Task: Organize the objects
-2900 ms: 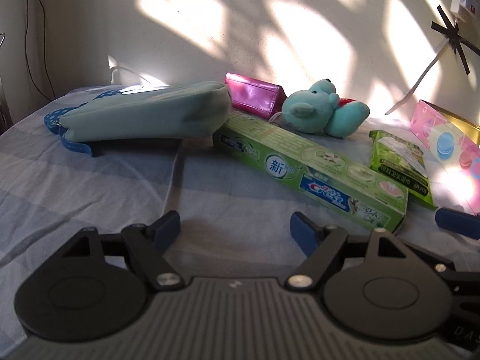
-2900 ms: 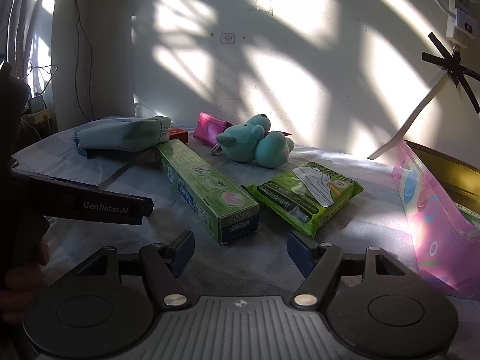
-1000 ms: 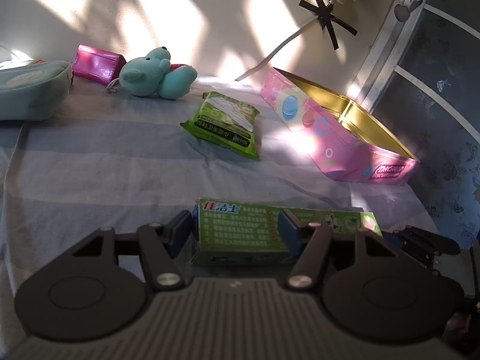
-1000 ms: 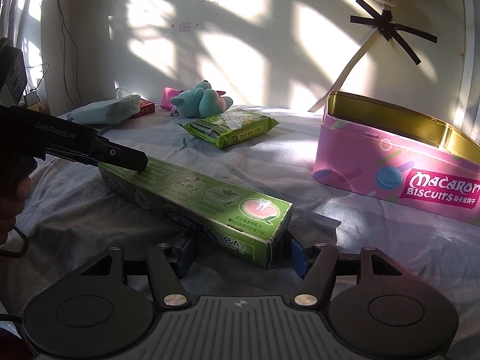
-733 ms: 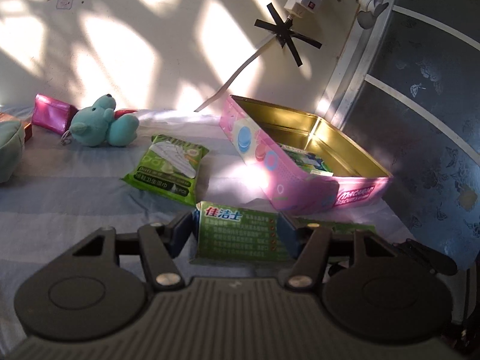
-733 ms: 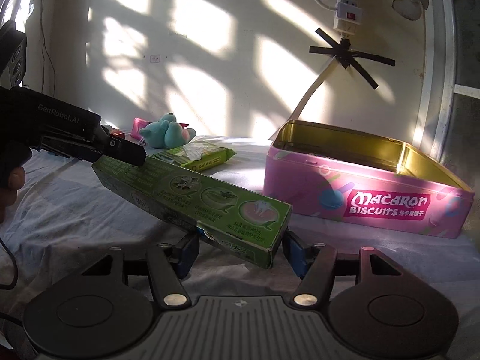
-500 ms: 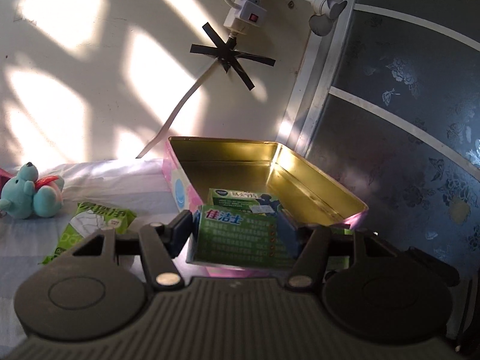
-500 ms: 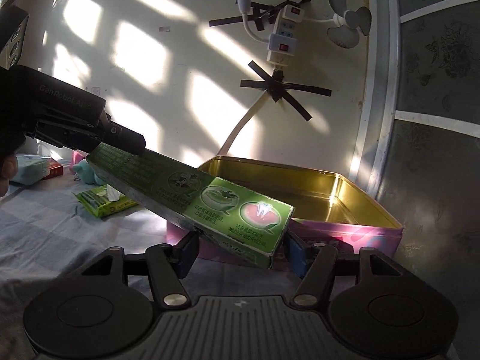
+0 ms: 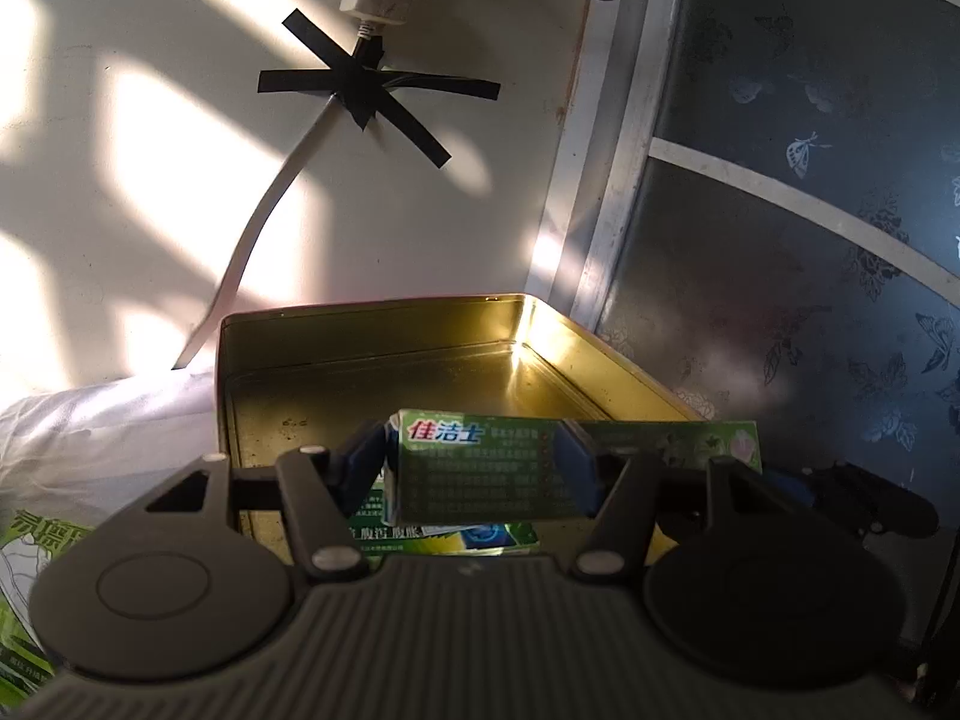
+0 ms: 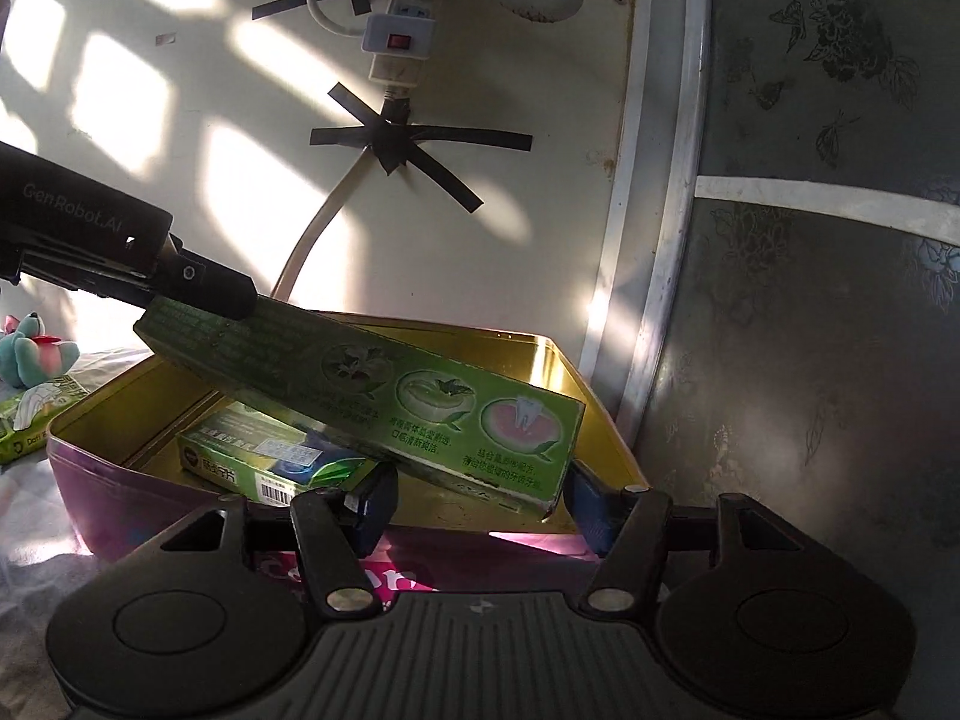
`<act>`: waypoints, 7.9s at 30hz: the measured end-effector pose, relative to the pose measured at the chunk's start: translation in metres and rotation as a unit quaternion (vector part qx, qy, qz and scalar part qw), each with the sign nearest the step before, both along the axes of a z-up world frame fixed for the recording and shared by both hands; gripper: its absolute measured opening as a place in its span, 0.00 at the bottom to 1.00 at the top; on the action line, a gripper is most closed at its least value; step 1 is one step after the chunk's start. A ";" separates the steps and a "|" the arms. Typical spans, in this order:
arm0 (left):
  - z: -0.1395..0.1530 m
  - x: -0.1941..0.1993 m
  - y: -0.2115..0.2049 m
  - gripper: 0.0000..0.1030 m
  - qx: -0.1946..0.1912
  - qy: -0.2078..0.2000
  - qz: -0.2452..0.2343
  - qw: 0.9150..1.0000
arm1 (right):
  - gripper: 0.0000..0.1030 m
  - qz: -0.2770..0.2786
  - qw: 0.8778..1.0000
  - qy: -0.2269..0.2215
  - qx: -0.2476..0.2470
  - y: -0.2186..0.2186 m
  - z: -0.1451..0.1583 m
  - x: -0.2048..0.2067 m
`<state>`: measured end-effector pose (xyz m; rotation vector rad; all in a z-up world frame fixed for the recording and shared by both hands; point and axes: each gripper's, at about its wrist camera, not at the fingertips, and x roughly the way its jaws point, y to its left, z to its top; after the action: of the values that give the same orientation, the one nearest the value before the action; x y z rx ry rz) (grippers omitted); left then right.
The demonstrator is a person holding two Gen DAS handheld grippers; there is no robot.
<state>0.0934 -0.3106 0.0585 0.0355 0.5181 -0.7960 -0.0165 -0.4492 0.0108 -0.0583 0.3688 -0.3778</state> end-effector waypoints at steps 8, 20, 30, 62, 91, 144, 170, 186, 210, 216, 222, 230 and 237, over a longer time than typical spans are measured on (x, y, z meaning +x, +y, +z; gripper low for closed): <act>-0.008 -0.008 0.004 0.62 0.060 -0.039 0.040 0.997 | 0.64 -0.022 0.999 -0.041 0.021 0.006 0.000 -0.001; -0.011 -0.045 0.072 0.65 0.078 -0.047 0.076 0.993 | 0.64 -0.054 0.987 -0.105 0.112 0.059 0.005 -0.049; -0.048 -0.042 0.158 0.68 0.117 -0.017 0.151 0.981 | 0.66 0.024 0.986 -0.014 0.162 0.130 -0.017 -0.037; -0.086 0.018 0.509 0.70 0.037 0.049 0.445 0.894 | 0.65 0.345 0.929 0.086 0.107 0.406 -0.004 0.148; -0.049 0.024 0.472 0.82 -0.082 0.057 0.321 0.942 | 0.34 0.239 0.818 0.153 0.501 0.232 -0.040 0.085; -0.005 0.116 0.001 0.48 0.007 0.054 0.054 0.997 | 0.67 0.043 0.997 0.015 0.058 0.002 0.010 0.093; -0.017 0.014 0.108 0.61 0.101 -0.027 0.162 0.981 | 0.74 0.018 0.991 -0.090 0.101 0.099 0.030 -0.004; -0.070 -0.014 0.204 0.64 0.120 0.016 0.227 0.966 | 0.74 0.090 0.983 -0.049 0.150 0.182 0.001 -0.024; -0.087 -0.004 0.313 0.68 0.043 0.042 0.336 0.940 | 0.73 0.173 0.971 0.076 0.144 0.250 -0.030 0.069; -0.087 -0.004 0.316 0.70 0.026 0.045 0.330 0.943 | 0.77 0.164 0.969 0.098 0.158 0.251 -0.033 0.123; -0.087 -0.004 0.319 0.72 0.015 0.048 0.324 0.945 | 0.54 0.170 0.969 0.095 0.154 0.254 -0.034 0.140; -0.087 -0.004 0.319 0.74 0.012 0.048 0.321 0.946 | 0.08 0.178 0.970 0.098 0.135 0.252 -0.034 0.130; -0.087 -0.004 0.320 0.75 0.007 0.050 0.320 0.946 | 0.02 0.240 0.959 0.101 0.110 0.277 -0.031 0.085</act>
<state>0.0892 0.0093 -0.0280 -0.1560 0.5864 -0.1567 0.0683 -0.1727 -0.0199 0.0332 0.5812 0.1529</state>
